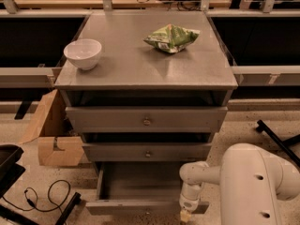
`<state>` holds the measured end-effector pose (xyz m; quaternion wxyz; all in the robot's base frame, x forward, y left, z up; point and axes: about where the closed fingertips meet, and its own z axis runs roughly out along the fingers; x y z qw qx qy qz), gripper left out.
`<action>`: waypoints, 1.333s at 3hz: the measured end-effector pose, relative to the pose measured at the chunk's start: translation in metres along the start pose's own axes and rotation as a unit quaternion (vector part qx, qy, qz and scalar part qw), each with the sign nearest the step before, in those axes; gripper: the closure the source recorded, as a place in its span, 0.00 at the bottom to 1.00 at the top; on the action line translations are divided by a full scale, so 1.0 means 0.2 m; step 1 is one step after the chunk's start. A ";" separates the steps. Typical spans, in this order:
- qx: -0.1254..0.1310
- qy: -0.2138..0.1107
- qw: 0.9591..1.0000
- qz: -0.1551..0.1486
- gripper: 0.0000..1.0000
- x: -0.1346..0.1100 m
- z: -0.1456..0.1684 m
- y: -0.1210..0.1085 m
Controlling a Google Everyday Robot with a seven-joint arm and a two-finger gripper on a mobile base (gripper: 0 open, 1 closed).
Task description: Open bottom drawer
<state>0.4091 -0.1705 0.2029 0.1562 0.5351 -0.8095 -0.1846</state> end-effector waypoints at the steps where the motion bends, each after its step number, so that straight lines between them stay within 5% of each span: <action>1: -0.009 -0.001 1.000 -0.001 1.00 0.00 0.00 0.03; 4: -0.058 -0.001 0.998 -0.007 1.00 0.04 0.05 0.19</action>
Offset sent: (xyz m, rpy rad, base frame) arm -0.3733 -0.0143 0.0494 0.1595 0.9981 -0.0272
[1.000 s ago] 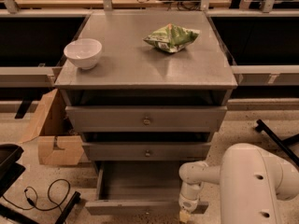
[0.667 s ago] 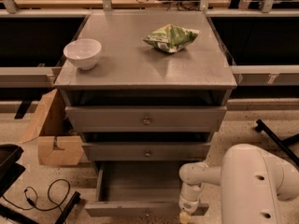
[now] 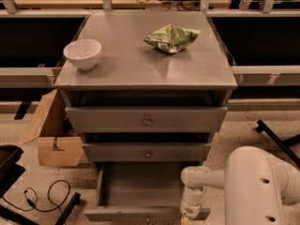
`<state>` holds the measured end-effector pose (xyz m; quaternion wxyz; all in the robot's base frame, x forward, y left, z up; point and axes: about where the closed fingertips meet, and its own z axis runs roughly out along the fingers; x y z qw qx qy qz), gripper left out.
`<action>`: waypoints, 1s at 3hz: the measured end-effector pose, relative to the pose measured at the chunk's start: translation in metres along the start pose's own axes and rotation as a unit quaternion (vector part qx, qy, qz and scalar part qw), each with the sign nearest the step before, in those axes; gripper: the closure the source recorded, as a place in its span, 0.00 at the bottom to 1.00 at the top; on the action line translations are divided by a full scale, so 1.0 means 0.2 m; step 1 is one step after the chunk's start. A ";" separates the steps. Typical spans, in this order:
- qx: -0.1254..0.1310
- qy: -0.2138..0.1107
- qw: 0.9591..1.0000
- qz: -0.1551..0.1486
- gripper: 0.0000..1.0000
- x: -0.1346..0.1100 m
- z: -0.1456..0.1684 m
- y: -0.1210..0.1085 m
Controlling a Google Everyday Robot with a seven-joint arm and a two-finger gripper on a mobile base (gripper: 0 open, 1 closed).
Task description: Open bottom drawer
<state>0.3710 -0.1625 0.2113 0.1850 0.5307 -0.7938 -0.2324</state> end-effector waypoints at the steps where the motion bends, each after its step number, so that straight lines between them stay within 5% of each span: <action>1: -0.004 0.001 1.000 0.000 1.00 0.00 -0.01 0.01; 3: -0.033 0.002 0.999 -0.004 1.00 0.01 0.02 0.08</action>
Offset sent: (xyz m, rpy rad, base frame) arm -0.3494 -0.0108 0.0422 0.2654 1.0009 0.1581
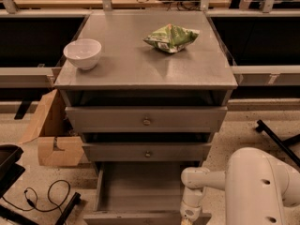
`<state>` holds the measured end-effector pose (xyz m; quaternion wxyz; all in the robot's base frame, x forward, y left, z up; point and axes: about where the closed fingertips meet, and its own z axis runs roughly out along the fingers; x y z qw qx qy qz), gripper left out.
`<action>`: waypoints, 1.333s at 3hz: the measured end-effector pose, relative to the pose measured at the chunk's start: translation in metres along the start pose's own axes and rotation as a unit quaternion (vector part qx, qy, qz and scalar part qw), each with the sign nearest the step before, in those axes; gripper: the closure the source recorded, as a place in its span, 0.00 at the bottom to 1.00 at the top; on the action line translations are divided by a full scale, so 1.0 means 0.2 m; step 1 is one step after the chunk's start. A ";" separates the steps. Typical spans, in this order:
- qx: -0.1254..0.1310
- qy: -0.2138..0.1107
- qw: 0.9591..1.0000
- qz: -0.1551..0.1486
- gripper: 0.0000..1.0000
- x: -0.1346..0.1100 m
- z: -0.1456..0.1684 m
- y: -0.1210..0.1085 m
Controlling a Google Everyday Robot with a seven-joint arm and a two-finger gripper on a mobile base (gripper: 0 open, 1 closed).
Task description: Open bottom drawer
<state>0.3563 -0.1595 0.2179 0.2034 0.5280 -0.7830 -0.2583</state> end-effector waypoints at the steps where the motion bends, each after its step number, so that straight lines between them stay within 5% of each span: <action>1: -0.024 0.001 1.000 -0.004 1.00 0.01 0.04 0.06; 4: -0.037 0.003 0.999 -0.007 1.00 0.01 0.01 0.07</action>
Offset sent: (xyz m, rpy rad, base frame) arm -0.3447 -0.0080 0.0417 0.3082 0.9538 0.2142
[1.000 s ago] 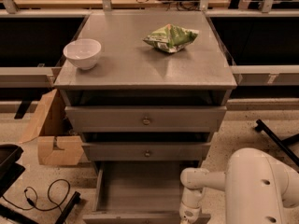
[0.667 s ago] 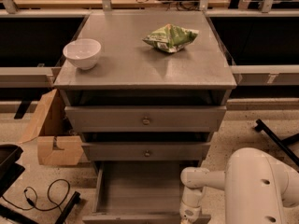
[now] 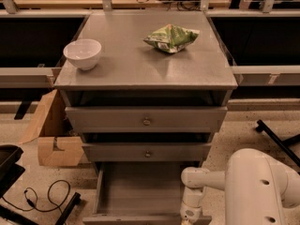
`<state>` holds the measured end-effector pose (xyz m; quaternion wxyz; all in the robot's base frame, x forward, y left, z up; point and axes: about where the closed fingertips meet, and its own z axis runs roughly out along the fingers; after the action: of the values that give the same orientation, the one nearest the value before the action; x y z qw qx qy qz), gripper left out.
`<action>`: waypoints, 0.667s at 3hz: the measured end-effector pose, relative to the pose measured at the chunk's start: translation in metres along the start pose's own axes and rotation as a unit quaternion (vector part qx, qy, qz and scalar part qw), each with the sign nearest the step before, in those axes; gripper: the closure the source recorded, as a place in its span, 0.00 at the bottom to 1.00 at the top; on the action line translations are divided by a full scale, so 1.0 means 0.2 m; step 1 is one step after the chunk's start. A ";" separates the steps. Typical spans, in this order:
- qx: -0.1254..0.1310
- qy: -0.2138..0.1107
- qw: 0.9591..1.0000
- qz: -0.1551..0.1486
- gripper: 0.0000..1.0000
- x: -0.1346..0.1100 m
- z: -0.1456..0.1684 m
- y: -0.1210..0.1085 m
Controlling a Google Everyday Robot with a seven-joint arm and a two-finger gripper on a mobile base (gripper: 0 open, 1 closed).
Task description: Open bottom drawer
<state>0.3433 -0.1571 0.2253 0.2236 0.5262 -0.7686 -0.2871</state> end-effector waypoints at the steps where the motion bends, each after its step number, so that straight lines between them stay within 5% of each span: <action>1: -0.013 0.002 1.000 -0.003 0.98 0.01 0.01 0.02; 2: -0.013 0.002 1.000 -0.003 0.76 0.01 0.01 0.02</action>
Offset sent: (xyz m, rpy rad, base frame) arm -0.0051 0.0005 0.0020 0.0091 0.0238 0.0057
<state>0.3387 -0.1565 0.2273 0.2311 0.5259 -0.7631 -0.2962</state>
